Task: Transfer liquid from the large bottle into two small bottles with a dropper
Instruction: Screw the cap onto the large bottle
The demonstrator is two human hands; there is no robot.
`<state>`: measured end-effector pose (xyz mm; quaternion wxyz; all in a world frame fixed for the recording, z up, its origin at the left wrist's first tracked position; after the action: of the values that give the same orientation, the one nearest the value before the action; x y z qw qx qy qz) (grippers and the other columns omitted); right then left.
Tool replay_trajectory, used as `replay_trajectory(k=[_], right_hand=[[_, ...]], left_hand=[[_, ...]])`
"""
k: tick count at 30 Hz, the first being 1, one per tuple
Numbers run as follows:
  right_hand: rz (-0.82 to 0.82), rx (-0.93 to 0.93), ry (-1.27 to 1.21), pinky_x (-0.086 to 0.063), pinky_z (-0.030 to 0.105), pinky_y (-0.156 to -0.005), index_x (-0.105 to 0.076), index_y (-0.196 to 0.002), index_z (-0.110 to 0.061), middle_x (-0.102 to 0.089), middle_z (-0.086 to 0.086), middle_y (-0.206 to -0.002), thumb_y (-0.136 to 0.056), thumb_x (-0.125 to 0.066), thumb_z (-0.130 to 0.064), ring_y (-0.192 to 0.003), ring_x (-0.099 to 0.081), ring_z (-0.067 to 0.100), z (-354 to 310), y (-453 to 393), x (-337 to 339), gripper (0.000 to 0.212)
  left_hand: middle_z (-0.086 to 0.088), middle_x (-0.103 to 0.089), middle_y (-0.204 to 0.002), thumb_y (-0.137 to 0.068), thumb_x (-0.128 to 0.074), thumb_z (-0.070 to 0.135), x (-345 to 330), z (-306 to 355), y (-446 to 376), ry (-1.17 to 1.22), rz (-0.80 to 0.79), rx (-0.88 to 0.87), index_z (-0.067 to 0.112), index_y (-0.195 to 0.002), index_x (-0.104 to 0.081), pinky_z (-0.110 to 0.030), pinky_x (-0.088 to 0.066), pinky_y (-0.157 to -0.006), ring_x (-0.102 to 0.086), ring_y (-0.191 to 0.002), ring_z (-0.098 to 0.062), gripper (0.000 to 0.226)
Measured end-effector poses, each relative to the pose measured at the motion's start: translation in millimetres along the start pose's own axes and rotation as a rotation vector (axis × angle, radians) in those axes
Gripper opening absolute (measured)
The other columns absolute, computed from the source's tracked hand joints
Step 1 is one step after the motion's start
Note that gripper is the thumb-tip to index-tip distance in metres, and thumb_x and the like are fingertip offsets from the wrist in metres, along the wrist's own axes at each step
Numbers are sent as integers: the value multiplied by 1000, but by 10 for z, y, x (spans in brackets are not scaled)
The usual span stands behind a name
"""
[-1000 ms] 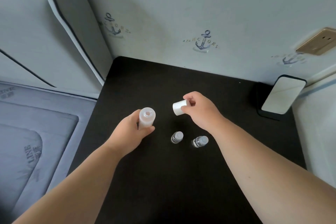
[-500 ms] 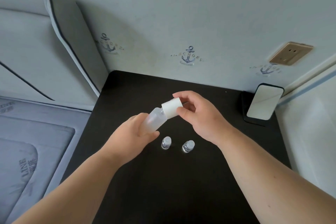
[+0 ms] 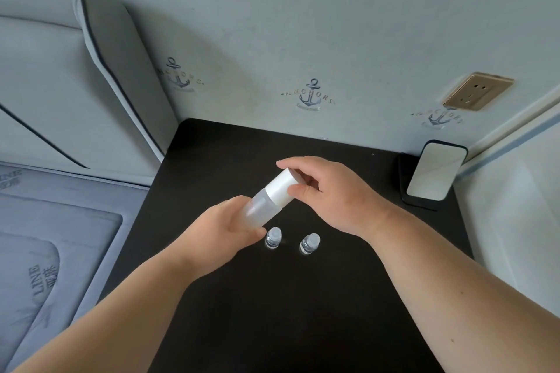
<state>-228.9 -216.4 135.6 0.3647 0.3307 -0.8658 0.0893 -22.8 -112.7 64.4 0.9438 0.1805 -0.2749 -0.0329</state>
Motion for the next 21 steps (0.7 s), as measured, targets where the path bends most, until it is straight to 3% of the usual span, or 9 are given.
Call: replay_trajectory(k=[3, 5, 8, 10, 12, 14, 16, 19, 21], right_hand=[[42, -24, 9, -45, 13, -82, -62, -129, -29, -63, -20, -108, -101, -57, -39, -93, -62, 0, -62, -18, -38, 30], [92, -33, 61, -47, 17, -68, -64, -108, -25, -65, -12, -89, -97, -54, -53, -78, -63, 8, -104, -35, -59, 32], [192, -79, 158, -34, 18, -53, -51, -77, -25, -52, -8, -63, -93, -49, -61, -58, -52, 11, -155, -78, -115, 40], [261, -105, 175, -30, 20, -53, -43, -71, -25, -48, -7, -63, -98, -47, -55, -58, -49, 12, -183, -121, -160, 41], [316, -91, 106, -34, 17, -59, -51, -75, -25, -53, -8, -77, -102, -49, -46, -70, -54, 10, -215, -152, -202, 34], [341, -55, -45, -42, 12, -73, -64, -92, -25, -60, -12, -98, -103, -51, -39, -91, -58, 5, -253, -163, -249, 22], [312, -67, -188, -43, 10, -80, -66, -103, -29, -63, -16, -106, -104, -52, -41, -101, -60, 0, -261, -163, -274, 18], [85, -137, -465, -45, 21, -84, -60, -113, -37, -63, -18, -113, -102, -51, -37, -108, -62, 3, -197, -150, -237, 14], [-39, -141, -455, -43, 20, -85, -55, -120, -40, -60, -19, -120, -98, -53, -28, -108, -58, -1, -150, -127, -177, 26]], left_hand=[[25, -60, -91, -77, -67, 55, -5, 17, 27, 13, 24, -33, 52, -104, -56, -24, -45, -62, -60, -77, 1, 29], [25, -59, -92, -79, -67, 55, -4, 32, 30, 8, 33, -38, 52, -102, -55, -24, -45, -63, -59, -78, 1, 27], [25, -57, -93, -77, -65, 58, -16, 68, 35, 1, 36, -50, 51, -101, -54, -26, -44, -64, -58, -79, 1, 28], [24, -57, -90, -74, -62, 61, -48, 120, 41, 20, 40, -61, 49, -99, -54, -25, -43, -63, -57, -75, 0, 29], [25, -57, -89, -75, -62, 60, -92, 170, 42, 39, 58, -68, 48, -98, -54, -25, -42, -62, -56, -73, 0, 27], [27, -56, -90, -77, -62, 58, -123, 197, 36, 42, 90, -73, 46, -97, -53, -24, -40, -62, -56, -74, 1, 25], [28, -55, -89, -79, -63, 56, -130, 196, 34, 40, 111, -72, 45, -96, -53, -25, -40, -61, -55, -73, 1, 23], [26, -56, -88, -81, -66, 54, -94, 156, 21, 70, 101, -41, 48, -98, -53, -25, -43, -60, -56, -69, 1, 22], [23, -58, -88, -79, -65, 57, -64, 136, 9, 74, 100, -24, 49, -97, -53, -28, -47, -58, -58, -68, -2, 24]])
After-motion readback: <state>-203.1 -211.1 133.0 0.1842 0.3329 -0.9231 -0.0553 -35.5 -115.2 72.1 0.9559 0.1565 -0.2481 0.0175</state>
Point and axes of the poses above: each hand's wrist, its own y-axis away from the middle knuckle, its own x-axis out of the back of the hand, z = x × y, the point moved 2 cm from there along -y, towards the middle knuckle
